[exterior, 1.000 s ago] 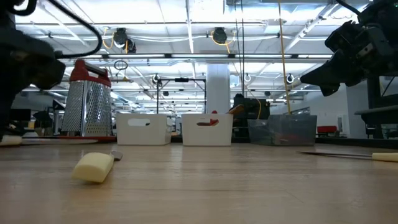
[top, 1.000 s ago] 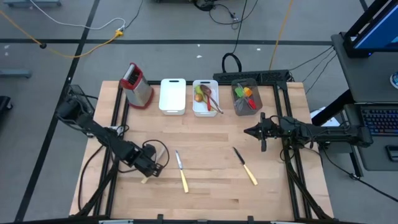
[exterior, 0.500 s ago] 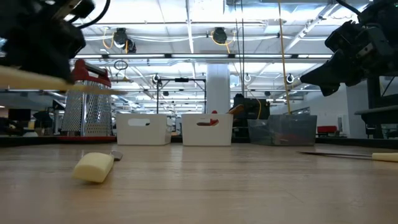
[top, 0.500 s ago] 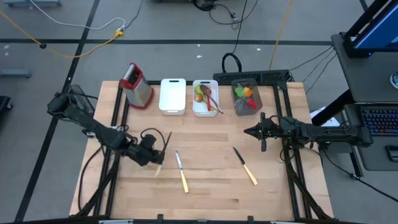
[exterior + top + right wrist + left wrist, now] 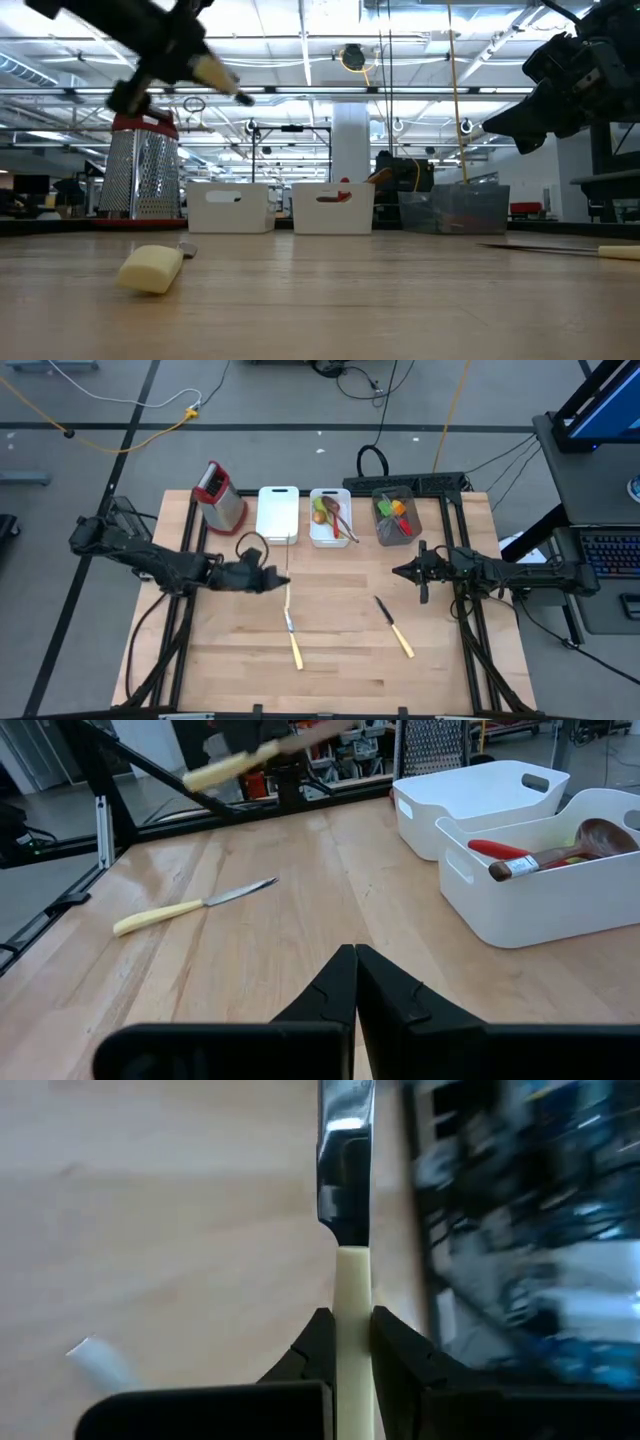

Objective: Pick & Place Kitchen Items
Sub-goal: Put the yellow table knife into the left white bin

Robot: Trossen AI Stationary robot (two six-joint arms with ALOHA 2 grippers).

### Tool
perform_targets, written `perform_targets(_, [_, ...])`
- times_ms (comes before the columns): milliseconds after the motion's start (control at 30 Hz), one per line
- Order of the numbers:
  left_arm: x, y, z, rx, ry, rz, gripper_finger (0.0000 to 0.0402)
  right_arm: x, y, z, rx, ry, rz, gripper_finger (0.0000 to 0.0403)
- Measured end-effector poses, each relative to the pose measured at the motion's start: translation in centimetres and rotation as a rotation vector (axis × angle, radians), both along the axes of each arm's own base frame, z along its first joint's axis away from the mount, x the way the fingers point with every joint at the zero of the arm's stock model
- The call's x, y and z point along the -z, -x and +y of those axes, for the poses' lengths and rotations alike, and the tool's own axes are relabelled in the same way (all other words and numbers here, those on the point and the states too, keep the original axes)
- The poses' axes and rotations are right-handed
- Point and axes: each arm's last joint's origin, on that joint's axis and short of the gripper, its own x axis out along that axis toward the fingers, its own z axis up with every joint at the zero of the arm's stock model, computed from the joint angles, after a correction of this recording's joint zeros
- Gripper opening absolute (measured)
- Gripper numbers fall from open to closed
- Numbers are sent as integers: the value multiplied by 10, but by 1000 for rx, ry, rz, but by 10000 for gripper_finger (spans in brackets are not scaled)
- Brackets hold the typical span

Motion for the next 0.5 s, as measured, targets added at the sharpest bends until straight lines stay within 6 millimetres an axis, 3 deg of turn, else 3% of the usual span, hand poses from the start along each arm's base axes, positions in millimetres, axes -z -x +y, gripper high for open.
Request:
perform_targets(267, [-24,-14,33,-154,-97,-246,26,0,0,0,0,0,0,0])
perform_targets(500, [-42,-22,60,-243,-198,-176,26,0,0,0,0,0,1,0])
